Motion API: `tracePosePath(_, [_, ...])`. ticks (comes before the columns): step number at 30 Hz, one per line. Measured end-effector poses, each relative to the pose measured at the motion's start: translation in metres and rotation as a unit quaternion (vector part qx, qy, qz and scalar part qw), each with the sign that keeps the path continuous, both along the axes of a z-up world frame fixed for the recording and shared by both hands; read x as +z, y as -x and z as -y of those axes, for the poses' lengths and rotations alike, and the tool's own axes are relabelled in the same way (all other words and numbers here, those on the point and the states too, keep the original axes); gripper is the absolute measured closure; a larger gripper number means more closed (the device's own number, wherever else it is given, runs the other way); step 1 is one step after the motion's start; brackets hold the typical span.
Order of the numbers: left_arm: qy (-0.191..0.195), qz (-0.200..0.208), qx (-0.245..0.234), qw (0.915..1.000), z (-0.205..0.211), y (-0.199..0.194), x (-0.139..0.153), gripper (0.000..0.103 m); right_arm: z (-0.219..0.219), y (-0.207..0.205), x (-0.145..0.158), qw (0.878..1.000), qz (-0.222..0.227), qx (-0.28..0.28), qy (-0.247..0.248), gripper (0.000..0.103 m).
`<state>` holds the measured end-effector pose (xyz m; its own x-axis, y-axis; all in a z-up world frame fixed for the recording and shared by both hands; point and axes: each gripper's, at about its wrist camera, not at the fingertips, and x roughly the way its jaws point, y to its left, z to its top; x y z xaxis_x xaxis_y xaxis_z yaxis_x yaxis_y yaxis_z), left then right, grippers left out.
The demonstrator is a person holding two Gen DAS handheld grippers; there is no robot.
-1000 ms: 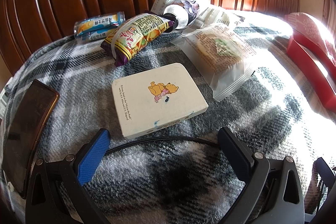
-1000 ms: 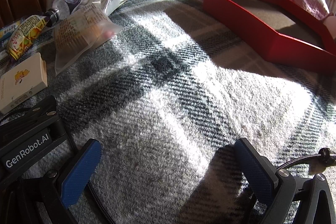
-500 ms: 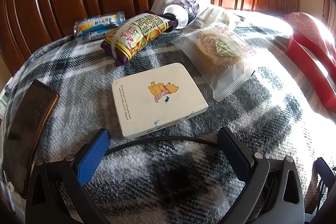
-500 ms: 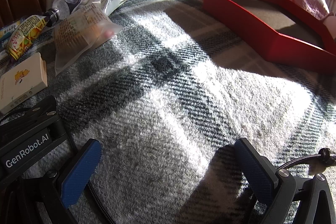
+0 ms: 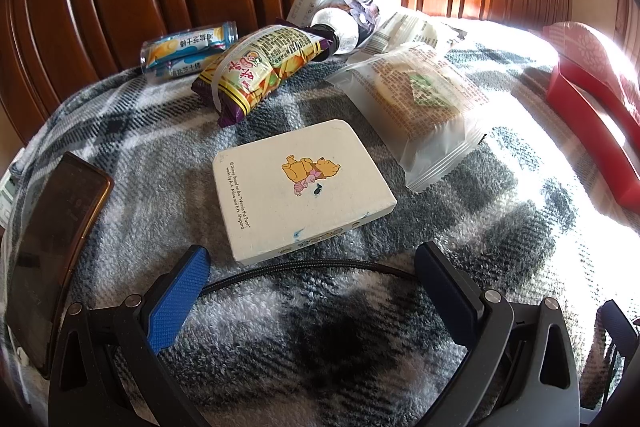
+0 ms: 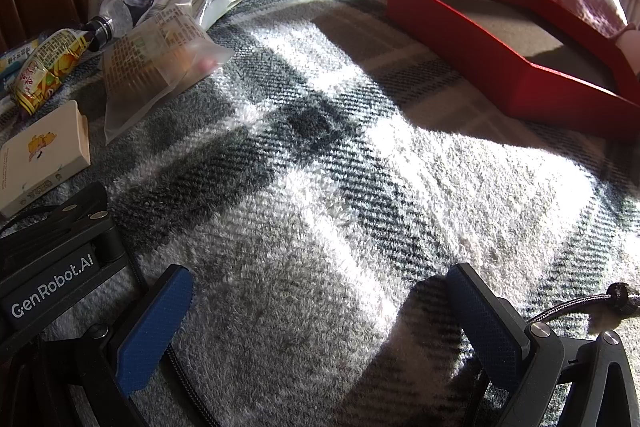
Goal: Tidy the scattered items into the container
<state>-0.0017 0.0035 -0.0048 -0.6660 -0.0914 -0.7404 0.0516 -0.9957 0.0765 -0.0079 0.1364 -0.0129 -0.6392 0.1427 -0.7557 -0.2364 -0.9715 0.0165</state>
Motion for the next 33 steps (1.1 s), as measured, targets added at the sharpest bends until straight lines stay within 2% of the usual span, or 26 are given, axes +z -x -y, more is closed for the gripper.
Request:
tracePosePath(26, [0.002,0.005,0.001,1.0,-0.001,-0.005,0.007,0.0,0.001,-0.002,0.001,1.0,0.002,0.0,-0.002,0.0])
tracePosePath(29, [0.001,0.004,0.001,1.0,-0.001,-0.006,0.008,0.0,0.0,-0.002,0.003,1.0,0.016,-0.011,0.009,0.0])
tracePosePath(33, [-0.01,0.011,0.002,0.9999,0.002,-0.009,0.011,0.0,0.0,0.001,0.005,0.998,0.058,-0.019,0.017,0.0])
